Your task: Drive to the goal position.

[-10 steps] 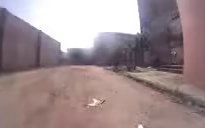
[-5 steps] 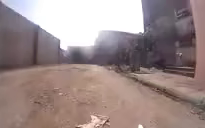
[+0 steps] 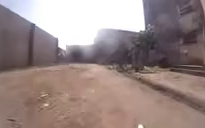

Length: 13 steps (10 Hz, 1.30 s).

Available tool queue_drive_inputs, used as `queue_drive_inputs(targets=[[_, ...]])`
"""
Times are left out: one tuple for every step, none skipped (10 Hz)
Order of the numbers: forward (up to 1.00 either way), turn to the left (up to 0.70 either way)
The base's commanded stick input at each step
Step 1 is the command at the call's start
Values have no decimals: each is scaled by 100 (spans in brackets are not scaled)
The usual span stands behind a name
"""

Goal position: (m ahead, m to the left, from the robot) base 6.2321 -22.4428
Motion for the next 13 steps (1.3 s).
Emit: queue_drive_inputs(targets=[[100, 0], [100, 0], [100, 0], [100, 0], [100, 0], [100, 0], [100, 0], [100, 0], [100, 0], [100, 0], [100, 0], [100, 0], [100, 0]])
